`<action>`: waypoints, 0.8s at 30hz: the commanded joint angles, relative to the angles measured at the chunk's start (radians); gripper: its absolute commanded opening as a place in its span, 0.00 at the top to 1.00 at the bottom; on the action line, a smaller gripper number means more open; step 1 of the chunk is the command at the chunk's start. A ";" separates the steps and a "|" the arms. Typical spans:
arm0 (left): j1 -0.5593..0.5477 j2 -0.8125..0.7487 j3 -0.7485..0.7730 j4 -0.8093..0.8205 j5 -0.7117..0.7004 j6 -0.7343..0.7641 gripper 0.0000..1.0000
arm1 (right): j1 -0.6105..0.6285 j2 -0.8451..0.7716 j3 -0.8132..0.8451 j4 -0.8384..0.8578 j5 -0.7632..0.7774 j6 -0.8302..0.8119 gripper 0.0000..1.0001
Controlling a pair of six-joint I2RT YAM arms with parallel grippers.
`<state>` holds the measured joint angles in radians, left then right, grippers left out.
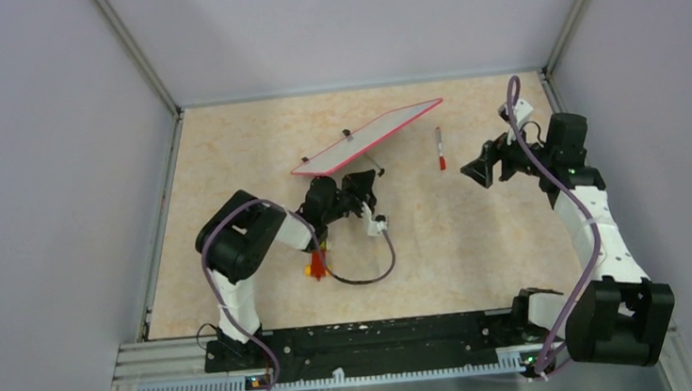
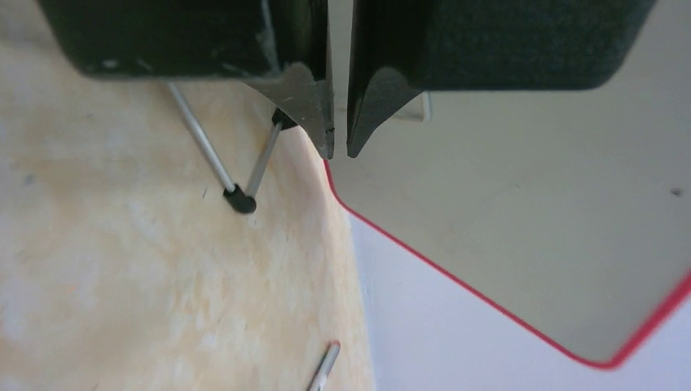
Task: Write a sentence on the whiteboard
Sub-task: Adjust the whiteboard stand at the center of the board.
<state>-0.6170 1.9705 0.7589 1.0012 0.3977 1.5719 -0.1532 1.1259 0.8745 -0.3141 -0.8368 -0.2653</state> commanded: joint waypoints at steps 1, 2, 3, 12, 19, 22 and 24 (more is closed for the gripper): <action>-0.078 -0.124 -0.078 -0.135 -0.002 -0.052 0.84 | -0.003 -0.048 -0.024 0.068 -0.032 0.053 0.21; -0.098 -0.140 -0.099 -0.162 -0.018 -0.057 0.83 | -0.003 -0.053 -0.030 0.076 -0.032 0.061 0.21; -0.120 -0.158 -0.119 -0.188 -0.042 -0.073 0.81 | -0.003 -0.057 -0.037 0.082 -0.033 0.068 0.21; -0.467 -0.269 0.314 -1.301 -0.337 -0.864 0.34 | -0.008 -0.092 -0.042 0.125 0.064 0.194 0.16; -0.467 -0.217 0.886 -1.775 -0.323 -1.175 0.24 | -0.173 -0.025 -0.004 0.179 0.069 0.405 0.13; -0.456 -0.176 1.142 -1.867 -0.472 -1.187 0.13 | -0.200 0.009 0.006 0.162 0.118 0.407 0.13; -0.422 -0.100 1.338 -1.958 -0.549 -1.182 0.10 | -0.203 0.017 0.002 0.160 0.147 0.400 0.13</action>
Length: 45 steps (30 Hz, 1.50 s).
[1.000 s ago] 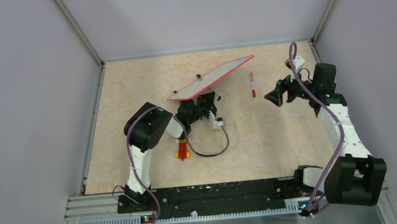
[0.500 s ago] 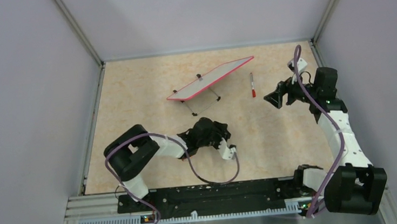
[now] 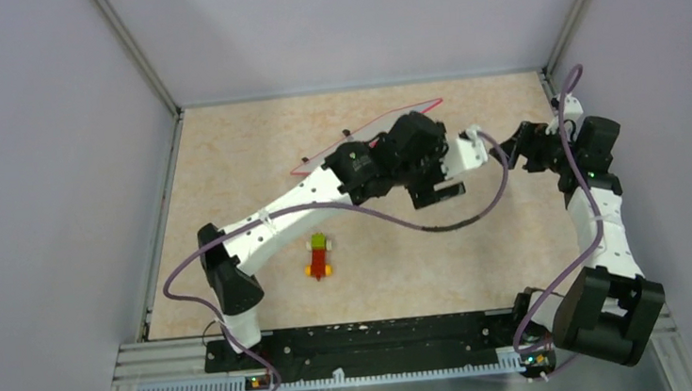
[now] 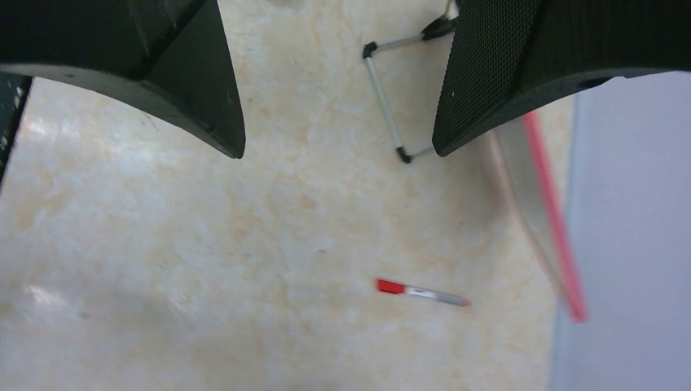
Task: Write a sentence on the whiteboard
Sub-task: Adjust the whiteboard stand at the center of the board.
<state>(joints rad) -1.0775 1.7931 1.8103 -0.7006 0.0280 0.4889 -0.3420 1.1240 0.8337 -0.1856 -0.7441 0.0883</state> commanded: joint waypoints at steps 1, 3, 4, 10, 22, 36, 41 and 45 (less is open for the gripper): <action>0.062 0.117 0.383 -0.304 -0.211 -0.095 0.10 | -0.016 0.019 0.040 0.033 0.061 0.042 0.13; 0.106 0.193 0.500 -0.352 -0.276 -0.067 0.11 | -0.017 0.017 0.035 0.037 0.067 0.037 0.13; 0.134 0.205 0.516 -0.349 -0.298 -0.054 0.11 | -0.019 0.015 0.034 0.040 0.067 0.033 0.13; 0.217 0.248 0.478 -0.279 -0.335 -0.011 0.13 | -0.021 0.017 0.014 0.054 0.057 0.021 0.13; 0.271 0.281 0.368 -0.139 -0.393 0.017 0.40 | -0.020 0.013 -0.001 0.051 0.037 -0.001 0.13; 0.304 0.143 0.213 -0.070 -0.384 -0.022 0.96 | -0.021 0.030 -0.005 0.055 0.010 -0.004 0.13; 0.306 0.101 0.202 -0.034 -0.414 -0.021 1.00 | -0.021 0.031 -0.008 0.060 0.006 -0.005 0.13; 0.306 0.081 0.222 -0.021 -0.461 -0.021 1.00 | -0.022 0.030 -0.010 0.060 0.003 -0.005 0.13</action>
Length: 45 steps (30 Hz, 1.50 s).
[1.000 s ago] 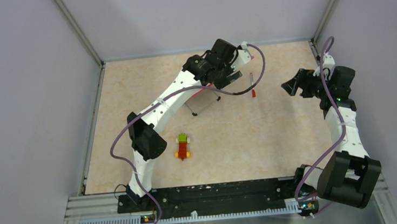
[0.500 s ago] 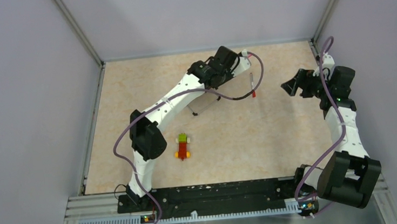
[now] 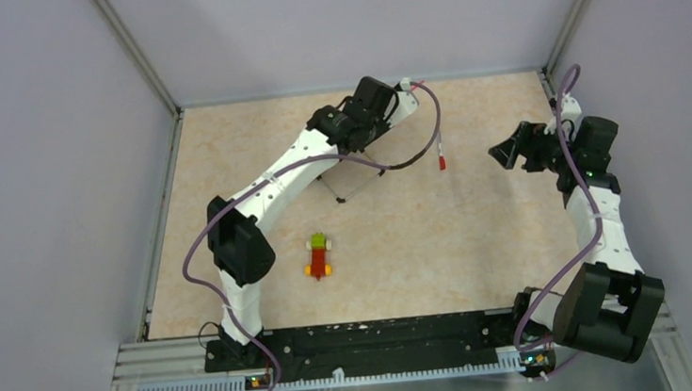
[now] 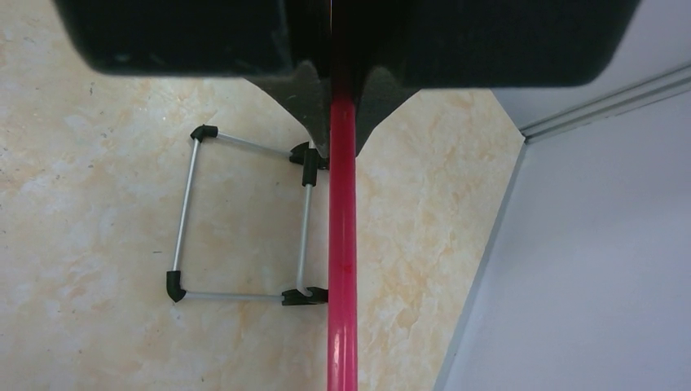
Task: Write a sentence on the whiteboard
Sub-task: Adjust the whiteboard stand at the center of the board.
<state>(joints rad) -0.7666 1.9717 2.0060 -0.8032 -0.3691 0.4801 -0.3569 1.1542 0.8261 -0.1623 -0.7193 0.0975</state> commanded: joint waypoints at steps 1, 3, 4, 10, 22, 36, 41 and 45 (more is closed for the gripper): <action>-0.005 -0.101 0.027 0.083 -0.077 -0.014 1.00 | -0.006 -0.002 -0.002 0.037 -0.023 -0.015 0.13; -0.005 -0.107 0.026 0.078 -0.103 -0.017 1.00 | -0.007 -0.002 -0.002 0.038 -0.024 -0.014 0.13; -0.005 -0.111 0.020 0.078 -0.115 -0.017 1.00 | -0.006 -0.003 -0.002 0.039 -0.027 -0.014 0.13; -0.001 -0.147 -0.027 0.083 -0.157 -0.024 1.00 | -0.005 -0.011 -0.012 0.046 -0.045 -0.013 0.14; 0.016 -0.175 -0.129 0.074 -0.115 -0.075 1.00 | -0.006 -0.024 -0.040 0.085 -0.130 -0.004 0.14; 0.049 -0.221 -0.055 -0.027 0.112 -0.200 0.20 | 0.108 -0.029 -0.038 0.081 -0.131 -0.027 0.15; 0.085 -0.284 0.001 -0.067 0.272 -0.272 0.02 | 0.283 0.002 -0.010 0.055 -0.011 -0.065 0.19; 0.156 -0.361 0.008 -0.045 0.360 -0.314 0.01 | 0.445 0.058 0.024 0.053 0.102 -0.092 0.23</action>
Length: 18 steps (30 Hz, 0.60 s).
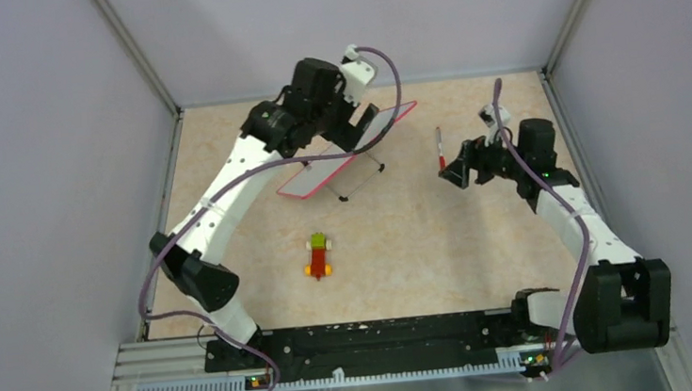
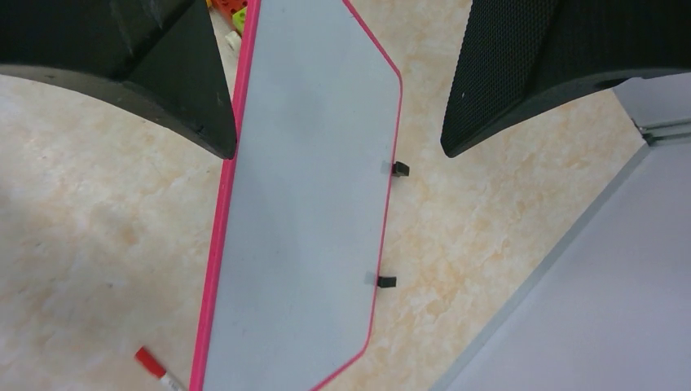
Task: Write a sentence on the whiteboard
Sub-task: Adjust the whiteboard stand at the center of the board.
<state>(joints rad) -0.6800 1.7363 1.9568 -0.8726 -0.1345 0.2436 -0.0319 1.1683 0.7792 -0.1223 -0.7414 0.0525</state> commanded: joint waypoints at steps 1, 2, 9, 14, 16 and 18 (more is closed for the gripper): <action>0.097 -0.137 0.061 0.024 0.164 -0.091 0.01 | 0.148 0.059 0.073 0.023 0.141 -0.074 0.24; 0.130 -0.149 0.063 0.023 0.200 -0.104 0.01 | 0.171 0.073 0.069 0.040 0.150 -0.079 0.27; 0.355 -0.244 -0.018 0.039 0.326 -0.191 0.01 | 0.435 0.172 0.091 0.033 0.357 -0.276 0.37; 0.530 -0.263 -0.064 0.031 0.461 -0.241 0.01 | 0.614 0.243 0.089 0.106 0.543 -0.415 0.41; 0.574 -0.272 -0.095 0.039 0.491 -0.277 0.01 | 0.688 0.286 0.095 0.153 0.611 -0.455 0.42; 0.607 -0.276 -0.129 0.046 0.518 -0.289 0.01 | 0.747 0.327 0.090 0.234 0.677 -0.486 0.42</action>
<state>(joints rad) -0.1253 1.4895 1.8801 -0.8570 0.2676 0.0204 0.6113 1.4319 0.8268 -0.0536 -0.2520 -0.3038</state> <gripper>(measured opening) 0.987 0.585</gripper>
